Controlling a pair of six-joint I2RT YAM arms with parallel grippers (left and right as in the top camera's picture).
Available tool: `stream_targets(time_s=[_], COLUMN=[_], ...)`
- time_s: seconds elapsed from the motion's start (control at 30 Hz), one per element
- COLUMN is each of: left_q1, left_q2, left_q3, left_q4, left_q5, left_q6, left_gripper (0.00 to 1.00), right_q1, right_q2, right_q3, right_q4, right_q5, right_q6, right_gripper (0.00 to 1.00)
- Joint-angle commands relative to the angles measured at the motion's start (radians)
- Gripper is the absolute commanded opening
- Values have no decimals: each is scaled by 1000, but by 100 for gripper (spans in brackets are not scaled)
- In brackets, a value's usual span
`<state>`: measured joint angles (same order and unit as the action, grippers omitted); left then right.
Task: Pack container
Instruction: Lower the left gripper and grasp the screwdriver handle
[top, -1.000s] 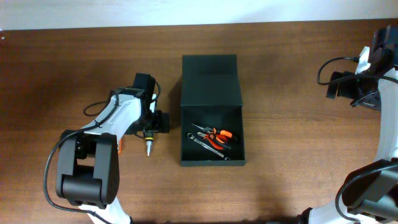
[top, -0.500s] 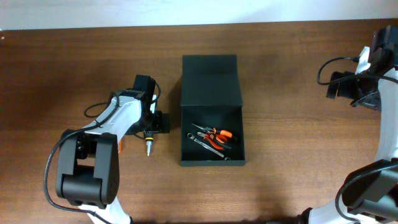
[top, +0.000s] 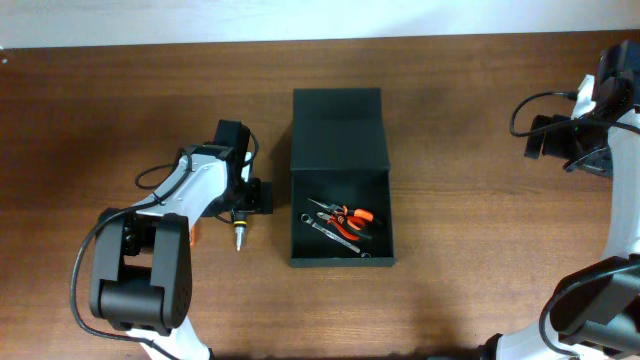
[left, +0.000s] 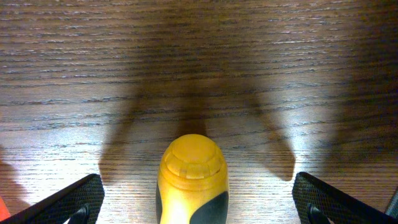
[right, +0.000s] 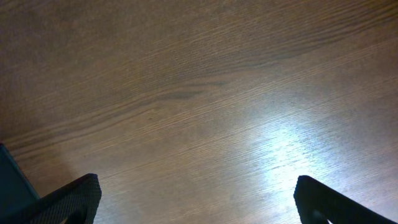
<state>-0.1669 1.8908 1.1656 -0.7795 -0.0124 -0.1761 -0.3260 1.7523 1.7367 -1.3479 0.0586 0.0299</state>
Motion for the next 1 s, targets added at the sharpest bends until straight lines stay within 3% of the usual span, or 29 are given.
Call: stream_targets(time_s=[0.0, 0.7, 0.77, 0.8, 0.87, 0.97], left_q1=[5, 5, 5, 5, 5, 5], left_q2=[13, 13, 13, 13, 13, 13], left_q3=[-8, -39, -39, -39, -39, -39], left_q4=[2, 3, 3, 3, 5, 9], left_q5=[-10, -10, -10, -10, -10, -10], left_q6=[13, 10, 10, 10, 9, 9], left_gripper=[99, 99, 93, 77, 58, 49], right_q1=[-2, -2, -2, -2, -2, -2], right_q2=[-6, -6, -6, -6, -6, -6], right_q3=[1, 1, 1, 1, 1, 1], right_q4=[3, 2, 2, 3, 3, 3], right_q5=[-2, -2, -2, -2, -2, -2], right_q6=[9, 9, 9, 9, 9, 9], right_gripper=[99, 99, 99, 99, 99, 99])
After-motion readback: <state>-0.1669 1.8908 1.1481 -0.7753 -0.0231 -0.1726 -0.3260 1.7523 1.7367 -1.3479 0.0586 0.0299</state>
